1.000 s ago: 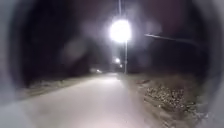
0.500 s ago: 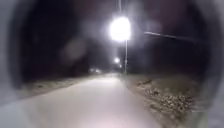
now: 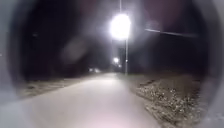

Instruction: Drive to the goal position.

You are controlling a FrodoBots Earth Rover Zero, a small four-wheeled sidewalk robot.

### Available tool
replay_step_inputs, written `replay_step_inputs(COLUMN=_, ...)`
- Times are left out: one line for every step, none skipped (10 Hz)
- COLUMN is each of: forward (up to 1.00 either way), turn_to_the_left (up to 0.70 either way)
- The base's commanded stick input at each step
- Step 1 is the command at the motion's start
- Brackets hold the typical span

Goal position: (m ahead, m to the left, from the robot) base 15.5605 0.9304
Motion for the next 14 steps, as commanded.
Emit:
replay_step_inputs(forward=1.00, turn_to_the_left=0.00)
replay_step_inputs(forward=1.00, turn_to_the_left=0.00)
replay_step_inputs(forward=1.00, turn_to_the_left=0.00)
replay_step_inputs(forward=1.00, turn_to_the_left=0.00)
replay_step_inputs(forward=1.00, turn_to_the_left=0.00)
replay_step_inputs(forward=1.00, turn_to_the_left=0.00)
replay_step_inputs(forward=1.00, turn_to_the_left=0.00)
replay_step_inputs(forward=1.00, turn_to_the_left=0.03)
replay_step_inputs(forward=1.00, turn_to_the_left=0.21)
replay_step_inputs(forward=1.00, turn_to_the_left=0.39)
replay_step_inputs(forward=1.00, turn_to_the_left=0.00)
replay_step_inputs(forward=1.00, turn_to_the_left=0.00)
replay_step_inputs(forward=1.00, turn_to_the_left=0.00)
replay_step_inputs(forward=1.00, turn_to_the_left=0.00)
